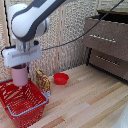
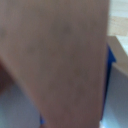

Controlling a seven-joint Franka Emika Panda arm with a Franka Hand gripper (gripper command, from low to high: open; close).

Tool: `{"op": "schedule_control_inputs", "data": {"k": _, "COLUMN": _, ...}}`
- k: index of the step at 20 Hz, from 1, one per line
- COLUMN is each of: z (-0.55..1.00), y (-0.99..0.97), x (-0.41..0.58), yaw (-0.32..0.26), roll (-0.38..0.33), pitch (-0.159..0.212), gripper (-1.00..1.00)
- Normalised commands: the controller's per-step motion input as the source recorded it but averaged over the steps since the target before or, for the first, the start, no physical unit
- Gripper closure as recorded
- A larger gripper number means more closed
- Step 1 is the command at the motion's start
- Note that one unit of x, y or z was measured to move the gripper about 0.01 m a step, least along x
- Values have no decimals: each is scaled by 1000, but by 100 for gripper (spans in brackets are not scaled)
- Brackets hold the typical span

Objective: Move your gripper towards the pink mug and hold it gently. Lift the pink mug from the surface. Position it above the basket, lowering it gently until it is placed inside. Release the grip on the pink mug, completing the task.

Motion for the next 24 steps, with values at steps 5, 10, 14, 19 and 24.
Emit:
{"op": "schedule_control_inputs", "data": {"k": 5, "z": -298, "y": 546, "x": 15, "yaw": 21, "roll": -227, "pitch": -6, "gripper": 100}}
{"op": "schedule_control_inputs", "data": {"k": 10, "z": -220, "y": 393, "x": 78, "yaw": 37, "roll": -63, "pitch": -24, "gripper": 100}}
{"op": "schedule_control_inputs", "data": {"k": 14, "z": -9, "y": 56, "x": 141, "yaw": 43, "roll": -21, "pitch": -105, "gripper": 100}}
{"op": "schedule_control_inputs", "data": {"k": 19, "z": 200, "y": 0, "x": 116, "yaw": 15, "roll": -65, "pitch": -141, "gripper": -100}}
{"op": "schedule_control_inputs", "data": {"k": 24, "z": 339, "y": -20, "x": 129, "yaw": 0, "roll": -63, "pitch": -32, "gripper": -100}}
